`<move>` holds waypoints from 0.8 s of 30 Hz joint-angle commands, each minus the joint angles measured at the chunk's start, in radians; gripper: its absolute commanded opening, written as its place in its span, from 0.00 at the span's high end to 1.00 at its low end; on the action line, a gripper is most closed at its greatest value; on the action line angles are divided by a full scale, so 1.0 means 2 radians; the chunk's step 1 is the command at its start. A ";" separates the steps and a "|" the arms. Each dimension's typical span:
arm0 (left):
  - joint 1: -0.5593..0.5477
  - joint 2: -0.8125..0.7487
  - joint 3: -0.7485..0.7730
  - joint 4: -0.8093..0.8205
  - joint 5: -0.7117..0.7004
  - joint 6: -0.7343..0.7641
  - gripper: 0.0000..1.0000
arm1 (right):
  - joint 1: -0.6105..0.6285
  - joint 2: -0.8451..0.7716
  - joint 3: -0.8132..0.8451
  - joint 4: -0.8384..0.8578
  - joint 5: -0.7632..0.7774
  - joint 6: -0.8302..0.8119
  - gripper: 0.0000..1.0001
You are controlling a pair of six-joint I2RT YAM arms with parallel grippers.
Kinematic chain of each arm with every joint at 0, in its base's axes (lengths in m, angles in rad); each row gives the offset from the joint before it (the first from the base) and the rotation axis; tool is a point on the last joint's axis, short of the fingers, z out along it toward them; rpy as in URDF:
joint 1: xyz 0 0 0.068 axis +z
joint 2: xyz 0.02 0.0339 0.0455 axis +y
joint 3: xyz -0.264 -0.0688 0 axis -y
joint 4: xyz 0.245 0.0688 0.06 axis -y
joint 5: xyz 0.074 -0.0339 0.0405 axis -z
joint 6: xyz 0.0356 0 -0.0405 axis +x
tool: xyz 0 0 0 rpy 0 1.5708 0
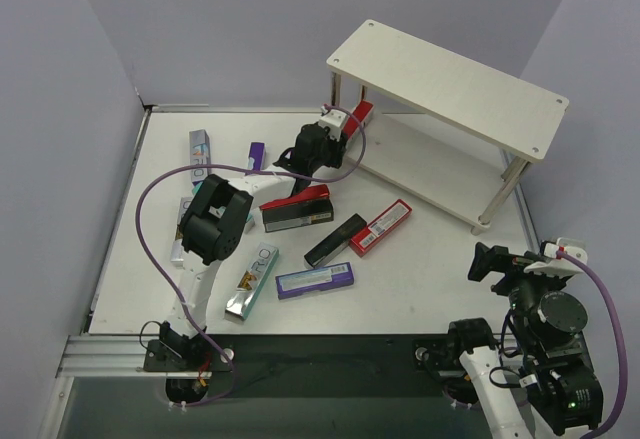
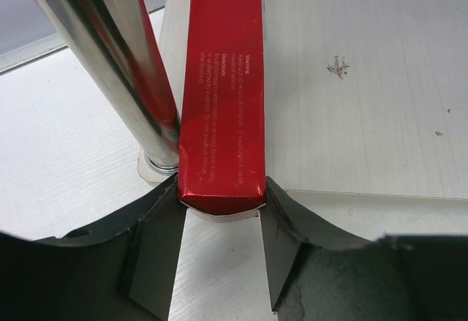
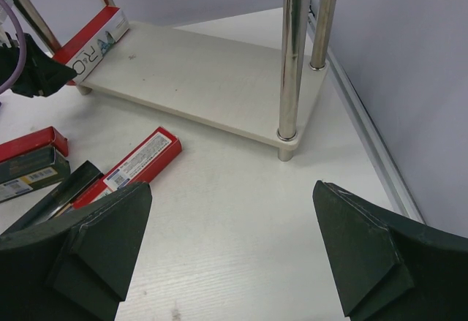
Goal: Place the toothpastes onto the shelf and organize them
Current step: Place the toothpaste on the shelf.
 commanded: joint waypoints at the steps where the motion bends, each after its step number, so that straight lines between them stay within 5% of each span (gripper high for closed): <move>1: 0.006 -0.005 0.029 0.026 0.004 0.003 0.44 | 0.004 0.011 0.008 0.011 0.007 -0.001 0.00; 11: 0.004 -0.042 -0.016 0.028 -0.032 -0.035 0.12 | 0.004 0.007 0.005 0.011 0.006 0.003 0.00; 24: 0.001 -0.155 -0.155 0.074 -0.082 -0.125 0.09 | 0.004 -0.006 0.000 0.010 0.014 0.003 0.00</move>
